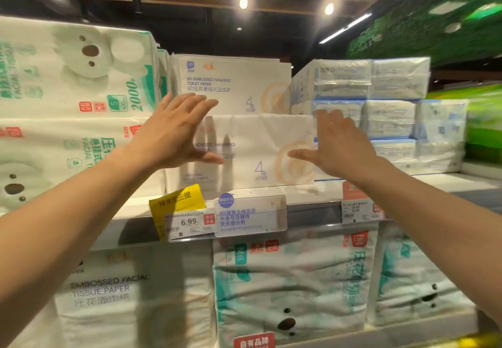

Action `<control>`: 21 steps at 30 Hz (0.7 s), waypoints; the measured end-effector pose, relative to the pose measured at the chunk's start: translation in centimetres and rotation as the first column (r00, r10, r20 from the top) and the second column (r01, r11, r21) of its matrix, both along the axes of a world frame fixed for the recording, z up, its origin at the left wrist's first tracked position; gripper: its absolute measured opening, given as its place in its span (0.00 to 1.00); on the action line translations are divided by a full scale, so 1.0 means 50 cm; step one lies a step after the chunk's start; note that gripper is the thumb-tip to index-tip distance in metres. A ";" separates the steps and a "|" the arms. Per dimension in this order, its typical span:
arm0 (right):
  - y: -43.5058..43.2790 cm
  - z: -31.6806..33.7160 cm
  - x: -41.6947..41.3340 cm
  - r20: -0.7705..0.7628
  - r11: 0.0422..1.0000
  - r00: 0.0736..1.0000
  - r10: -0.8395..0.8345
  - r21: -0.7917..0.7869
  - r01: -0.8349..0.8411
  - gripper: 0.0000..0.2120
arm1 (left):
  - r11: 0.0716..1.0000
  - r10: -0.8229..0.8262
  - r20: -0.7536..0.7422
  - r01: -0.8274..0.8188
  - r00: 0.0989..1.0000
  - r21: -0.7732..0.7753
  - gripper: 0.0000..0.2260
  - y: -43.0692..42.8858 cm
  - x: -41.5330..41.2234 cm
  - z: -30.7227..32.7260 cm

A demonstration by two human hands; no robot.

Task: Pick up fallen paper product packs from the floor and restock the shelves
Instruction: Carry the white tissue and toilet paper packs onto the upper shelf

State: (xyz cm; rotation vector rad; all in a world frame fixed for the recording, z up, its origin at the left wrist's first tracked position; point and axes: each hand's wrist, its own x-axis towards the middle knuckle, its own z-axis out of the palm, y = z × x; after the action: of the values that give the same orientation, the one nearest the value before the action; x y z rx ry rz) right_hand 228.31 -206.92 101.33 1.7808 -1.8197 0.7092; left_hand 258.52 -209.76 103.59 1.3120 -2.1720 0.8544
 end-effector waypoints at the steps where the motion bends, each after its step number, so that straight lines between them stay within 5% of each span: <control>1: 0.020 -0.005 -0.004 -0.003 1.000 1.000 0.004 0.015 -0.004 0.47 | 1.000 -0.015 -0.003 0.015 1.000 0.020 0.55 0.011 -0.015 0.005; 14: 0.348 -0.059 -0.200 -0.032 0.997 0.999 0.002 0.078 0.001 0.49 | 0.958 -0.265 0.042 0.258 0.963 0.126 0.55 0.234 -0.321 -0.071; 21: 0.670 -0.168 -0.497 -0.038 0.970 0.987 -0.154 0.187 0.158 0.55 | 0.818 -0.545 0.014 0.528 0.838 0.230 0.59 0.427 -0.663 -0.192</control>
State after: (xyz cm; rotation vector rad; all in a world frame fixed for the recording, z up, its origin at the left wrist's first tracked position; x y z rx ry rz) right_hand 203.44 -173.41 92.92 1.7283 -2.0433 0.4666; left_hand 225.36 -188.40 93.97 0.6757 -2.5653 0.4524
